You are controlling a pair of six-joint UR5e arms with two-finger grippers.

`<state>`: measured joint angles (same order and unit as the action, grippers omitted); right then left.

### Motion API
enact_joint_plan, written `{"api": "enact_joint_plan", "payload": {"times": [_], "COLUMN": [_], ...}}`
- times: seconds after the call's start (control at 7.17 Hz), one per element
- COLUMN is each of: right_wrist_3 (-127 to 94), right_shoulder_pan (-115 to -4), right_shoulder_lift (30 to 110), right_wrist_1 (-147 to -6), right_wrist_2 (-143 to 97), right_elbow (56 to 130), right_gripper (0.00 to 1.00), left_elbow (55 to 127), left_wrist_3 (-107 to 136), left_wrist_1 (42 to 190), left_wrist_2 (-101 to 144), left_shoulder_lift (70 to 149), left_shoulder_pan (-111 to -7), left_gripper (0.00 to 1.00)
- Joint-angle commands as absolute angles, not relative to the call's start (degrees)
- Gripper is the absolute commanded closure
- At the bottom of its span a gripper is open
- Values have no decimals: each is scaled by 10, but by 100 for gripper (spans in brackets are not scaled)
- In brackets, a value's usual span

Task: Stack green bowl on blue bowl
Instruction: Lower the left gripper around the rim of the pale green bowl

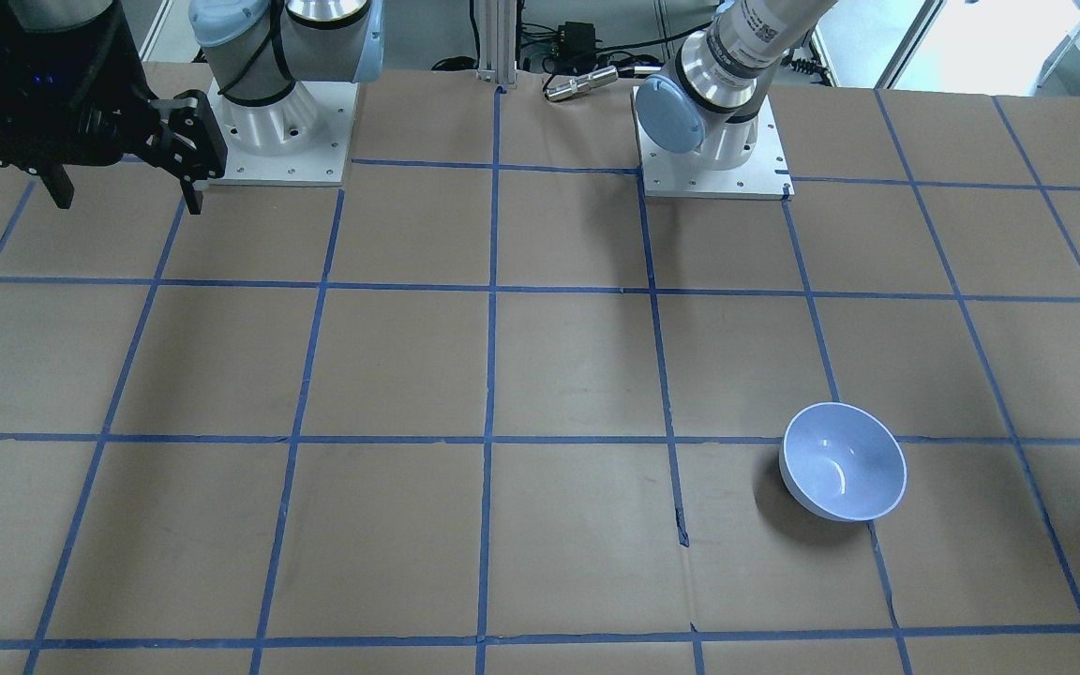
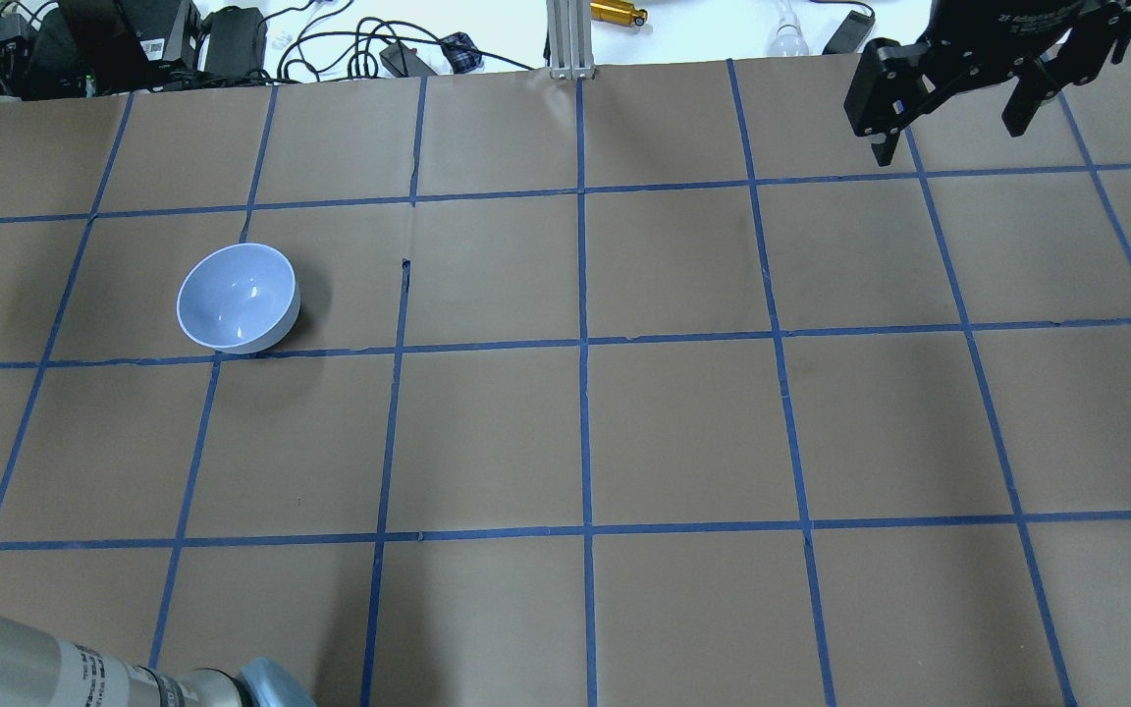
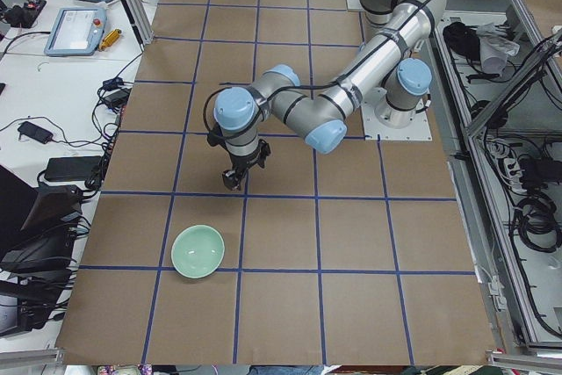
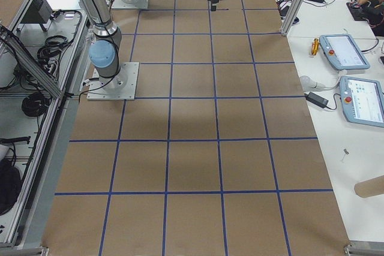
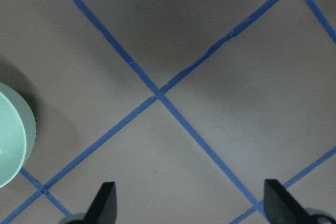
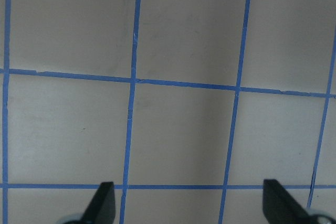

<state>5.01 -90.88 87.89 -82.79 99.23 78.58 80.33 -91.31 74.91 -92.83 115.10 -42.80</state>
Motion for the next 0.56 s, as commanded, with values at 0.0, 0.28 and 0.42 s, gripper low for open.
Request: {"api": "enact_joint_plan", "payload": {"times": [0.0, 0.28, 0.42], "right_wrist_3": [50, 50, 50], "right_shoulder_pan": [-909, -909, -909], "right_shoulder_lift": [879, 879, 879], "right_wrist_1": [-828, -828, -828], "right_wrist_2": [992, 992, 992], "right_elbow": [786, 786, 786], "right_gripper": [0, 0, 0], "left_elbow": [723, 687, 679], "left_wrist_3": [-1002, -1101, -1138], "left_wrist_1": [727, 722, 708], "left_wrist_2": [-925, -924, -922], "left_shoulder_lift": [1248, 1287, 1303], "left_shoulder_pan": [-413, -393, -390], "left_gripper": [3, 3, 3]}}
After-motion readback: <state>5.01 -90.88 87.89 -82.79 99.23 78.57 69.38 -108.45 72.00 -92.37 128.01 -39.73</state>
